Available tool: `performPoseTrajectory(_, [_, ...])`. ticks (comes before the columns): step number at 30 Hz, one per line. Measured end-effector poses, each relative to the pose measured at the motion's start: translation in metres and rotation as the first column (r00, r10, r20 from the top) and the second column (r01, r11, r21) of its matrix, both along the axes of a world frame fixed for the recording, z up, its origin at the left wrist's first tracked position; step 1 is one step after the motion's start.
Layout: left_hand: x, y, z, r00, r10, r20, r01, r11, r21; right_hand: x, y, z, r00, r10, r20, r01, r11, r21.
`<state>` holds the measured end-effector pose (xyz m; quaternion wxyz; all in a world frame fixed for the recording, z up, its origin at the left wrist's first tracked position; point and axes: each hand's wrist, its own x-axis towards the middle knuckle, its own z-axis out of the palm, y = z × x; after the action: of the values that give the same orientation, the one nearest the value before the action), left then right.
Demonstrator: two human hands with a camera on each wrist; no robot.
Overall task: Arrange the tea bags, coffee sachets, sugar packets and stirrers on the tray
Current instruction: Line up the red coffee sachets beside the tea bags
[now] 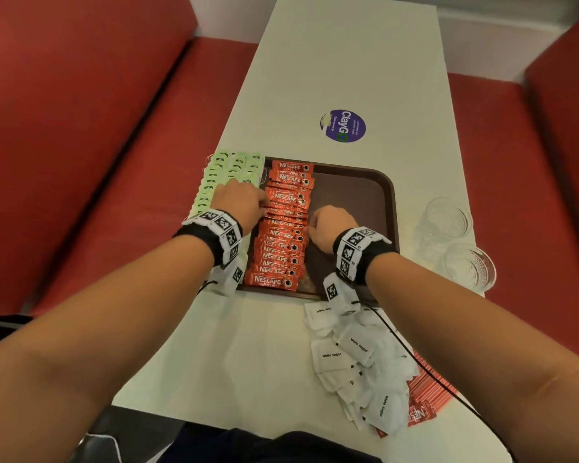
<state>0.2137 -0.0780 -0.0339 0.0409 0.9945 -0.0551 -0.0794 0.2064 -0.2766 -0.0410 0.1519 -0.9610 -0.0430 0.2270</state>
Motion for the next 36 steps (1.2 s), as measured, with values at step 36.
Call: performPoseTrajectory(36, [0.070,-0.015,-0.014,0.999,0.031,0.012,-0.032,0.999,0.014,0.038,0.004,-0.017,0.998,0.022,0.052,-0.030,0.989,0.147])
